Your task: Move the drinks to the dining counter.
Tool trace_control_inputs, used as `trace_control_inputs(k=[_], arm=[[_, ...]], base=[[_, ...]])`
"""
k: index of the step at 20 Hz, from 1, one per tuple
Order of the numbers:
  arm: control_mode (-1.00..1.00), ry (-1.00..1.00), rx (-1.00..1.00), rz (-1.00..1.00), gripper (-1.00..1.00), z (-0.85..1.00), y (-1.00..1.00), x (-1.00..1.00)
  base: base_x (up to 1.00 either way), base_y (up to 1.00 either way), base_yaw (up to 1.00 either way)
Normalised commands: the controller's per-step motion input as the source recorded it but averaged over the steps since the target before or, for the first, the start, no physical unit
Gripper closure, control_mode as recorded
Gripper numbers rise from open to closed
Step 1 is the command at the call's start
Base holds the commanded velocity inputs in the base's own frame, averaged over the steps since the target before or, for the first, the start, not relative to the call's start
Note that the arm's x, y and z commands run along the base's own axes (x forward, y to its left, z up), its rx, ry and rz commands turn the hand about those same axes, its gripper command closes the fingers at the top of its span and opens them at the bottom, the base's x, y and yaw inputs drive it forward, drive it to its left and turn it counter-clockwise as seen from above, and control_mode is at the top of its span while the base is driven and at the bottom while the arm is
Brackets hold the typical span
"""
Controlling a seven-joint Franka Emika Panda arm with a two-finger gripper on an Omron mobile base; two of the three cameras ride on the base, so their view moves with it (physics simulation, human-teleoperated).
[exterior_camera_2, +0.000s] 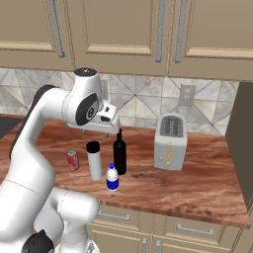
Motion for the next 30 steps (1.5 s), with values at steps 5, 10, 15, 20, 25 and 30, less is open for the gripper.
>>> trace_control_inputs(k=[5, 10, 15, 20, 25, 30], arm=[[-1.00, 0.00, 0.00, 0.00, -1.00, -0.18, -0.20, -0.10], [-1.00, 0.00, 0.00, 0.00, -1.00, -0.25, -0.36, -0.08], [-1.00, 0.00, 0.00, 0.00, -1.00, -0.29, -0.29, -0.02], [-1.00, 0.00, 0.00, 0.00, -1.00, -0.36, -0.14, 0.00], [-1.00, 0.00, 0.00, 0.00, -1.00, -0.33, -0.05, 0.00], [-1.00, 0.00, 0.00, 0.00, -1.00, -0.25, 0.00, 0.00]], base=[[0.00, 0.00, 0.00], [0.00, 0.00, 0.00], [0.00, 0.00, 0.00], [0.00, 0.00, 0.00], [0.00, 0.00, 0.00], [0.00, 0.00, 0.00]])
